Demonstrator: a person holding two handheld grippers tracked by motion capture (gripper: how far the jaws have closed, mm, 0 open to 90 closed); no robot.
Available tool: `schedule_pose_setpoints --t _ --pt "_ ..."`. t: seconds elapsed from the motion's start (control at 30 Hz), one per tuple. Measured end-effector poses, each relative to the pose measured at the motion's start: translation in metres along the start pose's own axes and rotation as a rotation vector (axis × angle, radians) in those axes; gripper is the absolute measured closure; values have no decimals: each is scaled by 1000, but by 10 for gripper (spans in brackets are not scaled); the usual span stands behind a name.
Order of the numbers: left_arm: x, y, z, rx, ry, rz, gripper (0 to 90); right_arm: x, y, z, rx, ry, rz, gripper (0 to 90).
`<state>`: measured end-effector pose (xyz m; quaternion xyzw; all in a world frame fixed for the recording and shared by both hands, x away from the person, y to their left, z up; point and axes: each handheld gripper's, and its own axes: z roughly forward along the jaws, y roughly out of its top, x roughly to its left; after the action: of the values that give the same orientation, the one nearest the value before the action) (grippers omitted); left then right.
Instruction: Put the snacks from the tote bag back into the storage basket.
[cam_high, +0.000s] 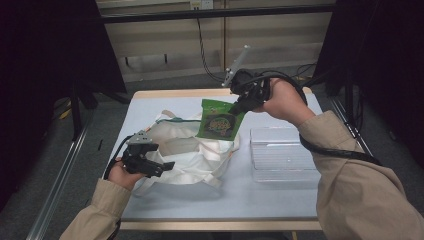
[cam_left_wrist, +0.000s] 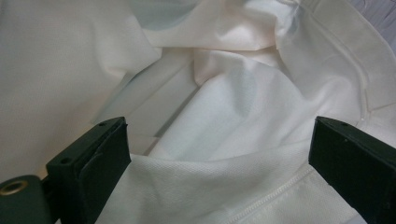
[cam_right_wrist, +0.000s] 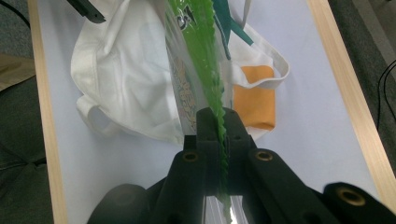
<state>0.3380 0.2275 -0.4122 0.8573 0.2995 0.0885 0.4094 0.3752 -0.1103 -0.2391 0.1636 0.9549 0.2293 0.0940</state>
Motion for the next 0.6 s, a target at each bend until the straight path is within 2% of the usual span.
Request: schedule_pose_setpoints --t 0.03,0.2,0.27,0.33,0.43,0.57,0.6 --pt "0 0 0 -1 0 -1 53 -1 -2 0 -3 -1 -10 886" --pt "-1 0 1 3 1 0 53 -3 -10 -4 12 -2 10 886" --pt "-1 0 2 2 -1 2 52 -5 -14 -4 9 -6 -1 886" --pt "-2 1 2 9 0 6 52 -4 -17 -6 28 -13 20 886" --pt "-2 1 3 10 -3 5 51 -5 -21 -9 38 -9 27 886" --pt "-2 2 3 10 -3 7 51 -9 -27 -13 30 -17 14 886" --pt "-2 2 3 8 -6 5 50 -8 -28 -15 32 -22 27 885"
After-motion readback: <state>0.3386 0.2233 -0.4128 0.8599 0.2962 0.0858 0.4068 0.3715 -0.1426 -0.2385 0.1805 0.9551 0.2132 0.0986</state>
